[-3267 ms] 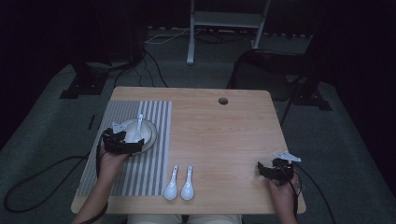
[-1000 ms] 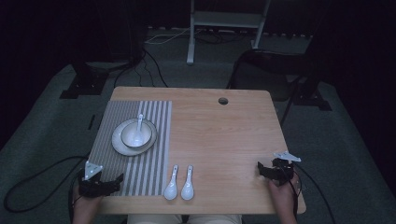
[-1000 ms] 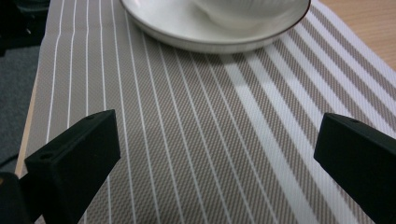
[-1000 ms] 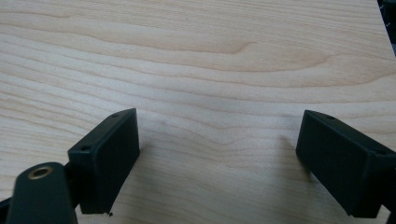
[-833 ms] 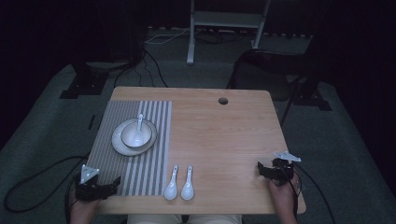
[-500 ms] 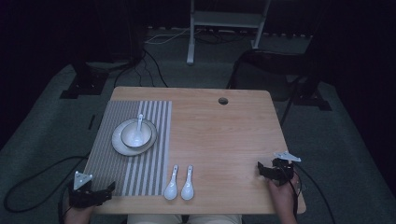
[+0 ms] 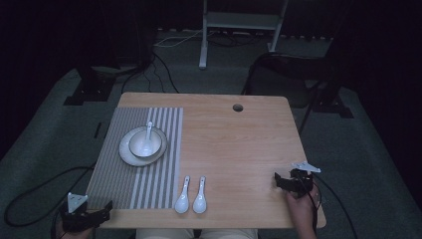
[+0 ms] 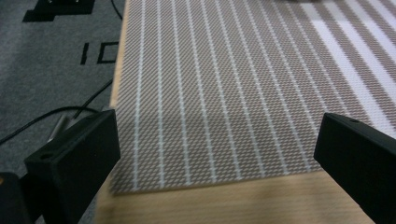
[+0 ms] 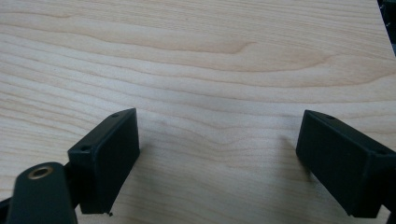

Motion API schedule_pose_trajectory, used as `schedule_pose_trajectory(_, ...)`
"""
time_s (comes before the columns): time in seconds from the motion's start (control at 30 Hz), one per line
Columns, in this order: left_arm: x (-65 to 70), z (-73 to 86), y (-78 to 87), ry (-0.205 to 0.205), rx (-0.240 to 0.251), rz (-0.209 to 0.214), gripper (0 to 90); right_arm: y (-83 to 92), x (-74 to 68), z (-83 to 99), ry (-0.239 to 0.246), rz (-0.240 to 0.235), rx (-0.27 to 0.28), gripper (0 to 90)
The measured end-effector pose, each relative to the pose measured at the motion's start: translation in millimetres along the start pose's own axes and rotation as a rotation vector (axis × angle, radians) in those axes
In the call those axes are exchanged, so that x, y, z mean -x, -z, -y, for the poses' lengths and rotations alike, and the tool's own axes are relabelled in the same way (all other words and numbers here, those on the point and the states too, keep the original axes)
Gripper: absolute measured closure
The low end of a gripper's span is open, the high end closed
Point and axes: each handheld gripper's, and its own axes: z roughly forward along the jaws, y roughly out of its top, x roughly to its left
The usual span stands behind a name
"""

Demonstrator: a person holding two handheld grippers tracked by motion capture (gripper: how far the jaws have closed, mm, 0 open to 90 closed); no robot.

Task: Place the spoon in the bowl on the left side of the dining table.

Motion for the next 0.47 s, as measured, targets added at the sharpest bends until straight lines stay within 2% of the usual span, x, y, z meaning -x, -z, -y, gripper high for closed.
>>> schedule_pose_trajectory(0.3,-3.8,0.9,-1.6,0.034,-0.001,0.008,0.5,0.0,0.0,-0.1,-0.001,0.0,-0.001,12.7)
schedule_pose_trajectory(0.47,-3.0,0.7,-2.7,0.018,-0.015,-0.009,0.5,0.0,0.0,-0.2,-0.001,0.0,0.0,12.7)
